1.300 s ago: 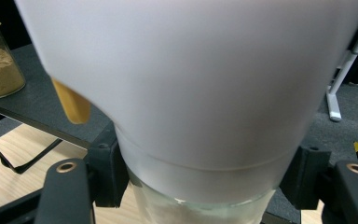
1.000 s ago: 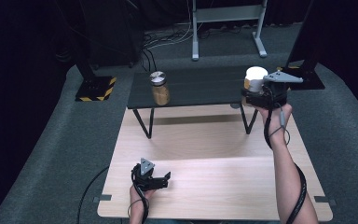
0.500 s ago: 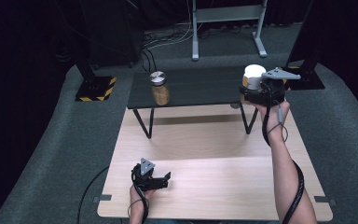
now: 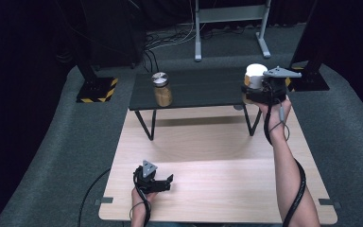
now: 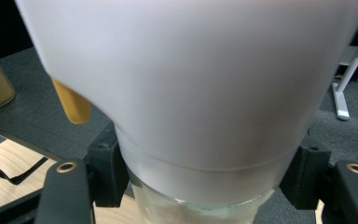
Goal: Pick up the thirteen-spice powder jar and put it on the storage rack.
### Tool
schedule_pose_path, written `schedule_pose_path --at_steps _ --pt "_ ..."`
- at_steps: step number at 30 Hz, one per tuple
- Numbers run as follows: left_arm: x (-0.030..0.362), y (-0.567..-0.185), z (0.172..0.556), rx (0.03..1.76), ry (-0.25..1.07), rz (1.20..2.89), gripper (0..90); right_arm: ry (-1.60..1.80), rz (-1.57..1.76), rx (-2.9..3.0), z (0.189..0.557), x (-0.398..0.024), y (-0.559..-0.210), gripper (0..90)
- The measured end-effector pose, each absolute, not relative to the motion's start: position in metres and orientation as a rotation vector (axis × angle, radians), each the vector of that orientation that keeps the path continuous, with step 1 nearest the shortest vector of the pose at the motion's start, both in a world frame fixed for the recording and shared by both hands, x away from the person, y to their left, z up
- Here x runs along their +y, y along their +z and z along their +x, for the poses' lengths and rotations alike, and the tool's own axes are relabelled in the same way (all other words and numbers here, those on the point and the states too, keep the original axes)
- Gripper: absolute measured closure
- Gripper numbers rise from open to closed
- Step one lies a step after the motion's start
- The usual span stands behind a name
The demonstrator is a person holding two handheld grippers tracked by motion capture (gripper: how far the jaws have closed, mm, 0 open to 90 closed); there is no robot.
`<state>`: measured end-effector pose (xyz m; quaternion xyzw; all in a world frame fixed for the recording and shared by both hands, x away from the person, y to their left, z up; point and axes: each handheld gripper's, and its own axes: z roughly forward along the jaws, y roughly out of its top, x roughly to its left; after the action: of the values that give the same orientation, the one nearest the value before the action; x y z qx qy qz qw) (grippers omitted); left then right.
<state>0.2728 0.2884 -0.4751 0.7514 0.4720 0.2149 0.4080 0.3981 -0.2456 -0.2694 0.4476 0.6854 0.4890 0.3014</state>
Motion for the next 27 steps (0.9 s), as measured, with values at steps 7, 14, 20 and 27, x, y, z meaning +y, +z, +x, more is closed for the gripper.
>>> schedule_pose_path --at_steps 7,14,20,27 --pt "0.288 -0.475 0.273 1.188 0.542 1.895 1.7 1.289 1.188 1.826 0.405 -0.243 -0.269 29.9" --pt "0.288 -0.475 0.273 1.189 0.544 1.898 1.7 1.289 1.184 1.836 0.412 -0.241 -0.269 29.9" --pt "0.288 -0.475 0.273 1.189 0.543 1.899 1.7 1.289 1.180 1.843 0.416 -0.238 -0.269 29.9" --pt "0.287 -0.475 0.273 1.190 0.547 1.903 1.7 1.290 1.184 1.844 0.421 -0.236 -0.269 29.9"
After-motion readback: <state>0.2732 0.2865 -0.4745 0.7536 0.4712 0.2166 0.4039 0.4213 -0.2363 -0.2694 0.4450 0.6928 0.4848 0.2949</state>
